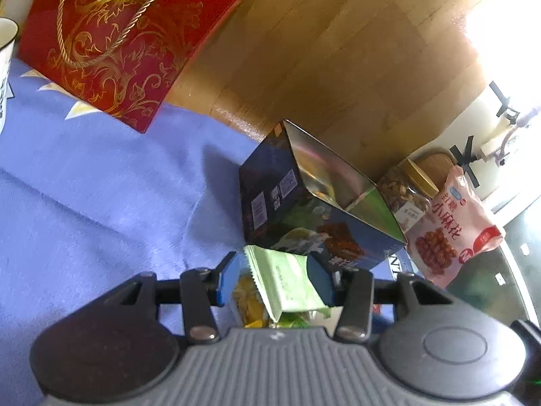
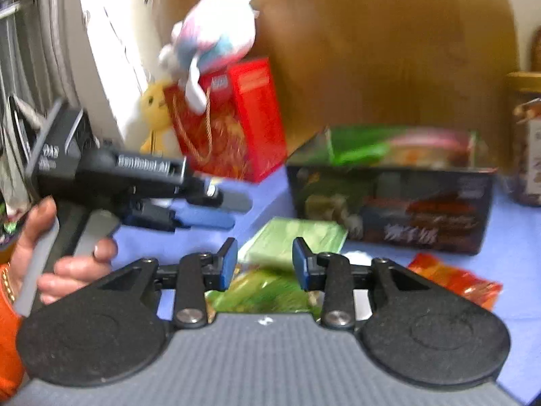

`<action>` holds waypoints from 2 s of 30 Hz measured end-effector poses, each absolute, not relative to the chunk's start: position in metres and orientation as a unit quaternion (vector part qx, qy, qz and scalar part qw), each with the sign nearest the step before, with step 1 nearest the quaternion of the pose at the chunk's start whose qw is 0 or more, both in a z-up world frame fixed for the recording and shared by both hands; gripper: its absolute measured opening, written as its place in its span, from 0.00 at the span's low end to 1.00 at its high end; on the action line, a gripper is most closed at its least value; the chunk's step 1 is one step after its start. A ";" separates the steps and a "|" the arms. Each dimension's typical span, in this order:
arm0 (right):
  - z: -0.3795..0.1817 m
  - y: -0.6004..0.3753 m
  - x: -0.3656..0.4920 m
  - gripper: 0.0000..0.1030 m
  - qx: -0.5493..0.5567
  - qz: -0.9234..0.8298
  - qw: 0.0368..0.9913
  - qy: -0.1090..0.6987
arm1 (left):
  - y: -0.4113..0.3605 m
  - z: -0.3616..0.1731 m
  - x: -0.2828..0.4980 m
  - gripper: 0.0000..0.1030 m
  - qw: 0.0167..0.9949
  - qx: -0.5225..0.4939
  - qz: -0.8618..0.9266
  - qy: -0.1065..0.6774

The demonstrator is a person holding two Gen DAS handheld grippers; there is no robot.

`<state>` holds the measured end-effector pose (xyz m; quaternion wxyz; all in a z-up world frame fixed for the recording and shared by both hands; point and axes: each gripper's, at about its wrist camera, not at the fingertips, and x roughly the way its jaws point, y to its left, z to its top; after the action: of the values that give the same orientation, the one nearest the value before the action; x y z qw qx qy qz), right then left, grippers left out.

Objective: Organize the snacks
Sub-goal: 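Grasp the pale green square packet with the left gripper, then lift the pale green packet into the tin and open the left gripper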

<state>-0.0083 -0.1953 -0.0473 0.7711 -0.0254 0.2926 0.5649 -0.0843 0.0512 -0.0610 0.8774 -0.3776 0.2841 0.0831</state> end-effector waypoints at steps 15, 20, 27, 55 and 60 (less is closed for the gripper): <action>-0.081 -0.162 0.026 0.45 -0.031 0.513 0.779 0.359 | 0.039 -0.086 -0.057 0.22 0.868 -0.366 0.050 0.333; -0.067 -0.170 0.004 0.36 -0.044 0.514 0.799 0.311 | 0.026 -0.061 -0.072 0.20 0.888 -0.341 0.044 0.305; -0.033 -0.190 -0.001 0.36 -0.029 0.508 0.821 0.257 | 0.006 -0.017 -0.067 0.20 0.912 -0.303 0.033 0.275; -0.046 -0.267 0.044 0.40 0.009 0.452 0.847 0.278 | -0.044 -0.013 -0.006 0.31 0.927 -0.230 0.005 0.296; -0.060 -0.253 0.030 0.40 -0.019 0.463 0.836 0.295 | -0.072 -0.027 -0.010 0.47 0.935 -0.155 0.027 0.316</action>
<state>0.0298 -0.2534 -0.0600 0.8360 -0.0190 0.2946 0.4626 -0.0096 -0.0724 -0.0269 0.9355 -0.1552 0.3163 0.0274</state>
